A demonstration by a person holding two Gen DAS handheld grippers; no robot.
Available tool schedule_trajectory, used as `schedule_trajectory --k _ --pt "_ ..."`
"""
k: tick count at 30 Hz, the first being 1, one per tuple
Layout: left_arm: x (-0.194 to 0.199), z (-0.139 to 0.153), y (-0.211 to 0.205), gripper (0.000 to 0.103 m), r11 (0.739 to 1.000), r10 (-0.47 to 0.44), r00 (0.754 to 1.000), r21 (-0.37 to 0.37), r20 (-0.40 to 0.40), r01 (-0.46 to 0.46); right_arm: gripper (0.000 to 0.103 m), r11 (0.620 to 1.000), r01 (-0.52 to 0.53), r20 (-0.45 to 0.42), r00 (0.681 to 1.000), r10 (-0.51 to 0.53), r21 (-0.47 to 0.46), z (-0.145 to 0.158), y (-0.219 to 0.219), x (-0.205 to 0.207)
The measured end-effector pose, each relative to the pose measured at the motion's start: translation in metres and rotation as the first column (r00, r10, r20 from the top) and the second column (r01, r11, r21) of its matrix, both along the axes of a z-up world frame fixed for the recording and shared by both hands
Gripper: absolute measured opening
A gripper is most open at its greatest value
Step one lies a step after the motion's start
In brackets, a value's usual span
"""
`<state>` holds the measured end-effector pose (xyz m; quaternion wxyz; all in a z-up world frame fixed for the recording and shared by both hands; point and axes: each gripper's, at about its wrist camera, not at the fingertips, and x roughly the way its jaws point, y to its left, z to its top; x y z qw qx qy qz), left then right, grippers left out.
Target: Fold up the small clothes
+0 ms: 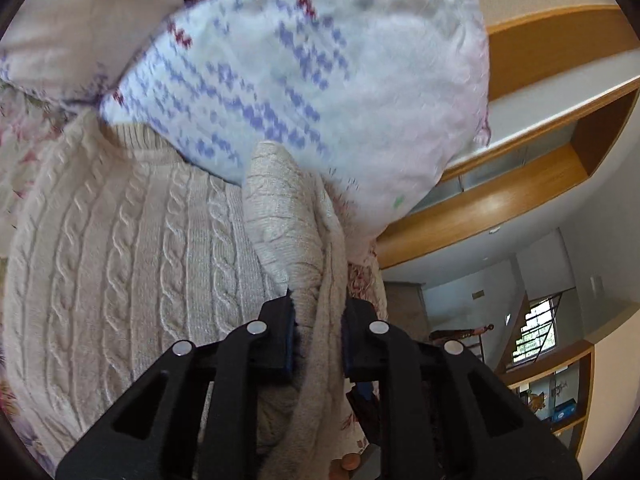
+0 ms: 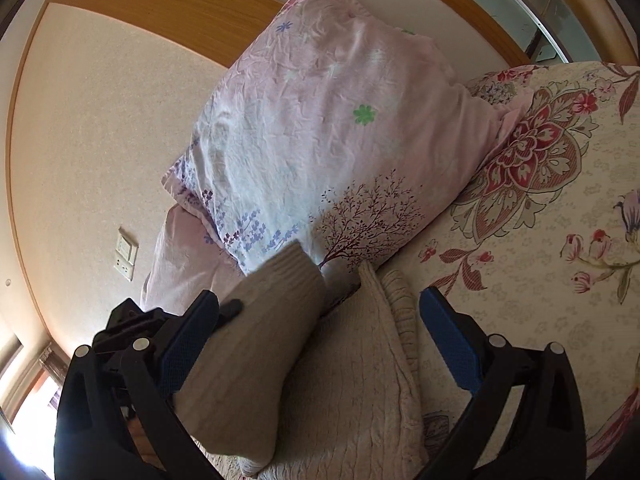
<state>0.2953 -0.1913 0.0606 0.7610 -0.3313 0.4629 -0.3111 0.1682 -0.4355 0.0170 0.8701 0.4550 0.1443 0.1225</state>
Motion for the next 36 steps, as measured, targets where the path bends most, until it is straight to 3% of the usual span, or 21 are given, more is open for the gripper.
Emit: schedule_trajectory --k 2,4,7,9,12,15,17,20,22,28,32,36 --pt "0.004 -0.024 -0.017 0.017 0.999 -0.046 0.997 -0.011 -0.066 0.045 0.102 1.0 0.016 -0.013 1.0 -0.016 0.013 -0.003 -0.004 0.0" --pt "0.004 -0.038 -0.021 0.019 0.993 -0.088 0.991 -0.085 -0.099 0.079 0.102 1.0 0.023 -0.03 0.999 -0.022 0.022 -0.007 -0.006 0.002" --pt "0.004 -0.031 -0.008 0.021 0.972 -0.132 0.988 -0.209 -0.086 0.112 0.102 1.0 0.012 -0.05 0.999 -0.011 0.025 -0.01 -0.006 0.005" --pt "0.0 -0.017 0.01 0.032 0.969 -0.126 0.991 -0.217 -0.039 0.114 0.102 1.0 0.007 -0.059 0.998 -0.005 0.026 -0.012 -0.006 0.007" --pt "-0.01 0.003 0.044 0.049 0.988 -0.072 0.997 -0.135 0.033 0.076 0.102 0.999 0.007 -0.073 0.997 -0.003 0.048 -0.017 -0.009 0.007" --pt "-0.02 0.01 0.08 0.058 1.0 -0.009 0.996 0.0 0.086 0.009 0.102 0.996 0.004 -0.097 0.995 0.004 0.086 -0.022 -0.014 0.007" --pt "-0.029 0.008 0.104 0.061 0.994 0.024 0.993 0.103 0.114 -0.036 0.1 0.995 -0.029 -0.125 0.991 0.04 0.092 -0.021 -0.014 0.008" --pt "-0.037 0.0 0.127 0.066 0.98 0.037 0.99 0.191 0.137 -0.063 0.08 0.995 -0.097 -0.181 0.978 0.102 0.033 -0.011 -0.008 0.006" --pt "-0.042 -0.009 0.137 0.066 0.976 0.015 0.992 0.213 0.126 -0.041 0.072 0.992 -0.128 -0.189 0.974 0.123 -0.014 -0.001 -0.004 -0.003" --pt "-0.065 -0.025 0.147 0.066 0.966 -0.046 0.991 0.258 0.128 0.011 0.069 0.969 -0.186 -0.224 0.963 0.148 -0.161 0.02 0.013 -0.031" --pt "-0.078 -0.027 0.145 0.066 0.966 -0.079 0.99 0.255 0.118 0.047 0.068 0.958 -0.207 -0.263 0.953 0.151 -0.2 0.017 0.025 -0.038" --pt "-0.094 -0.026 0.138 0.066 0.945 -0.137 0.976 0.319 0.171 0.077 0.059 0.953 -0.218 -0.284 0.946 0.153 -0.21 0.012 0.03 -0.037"
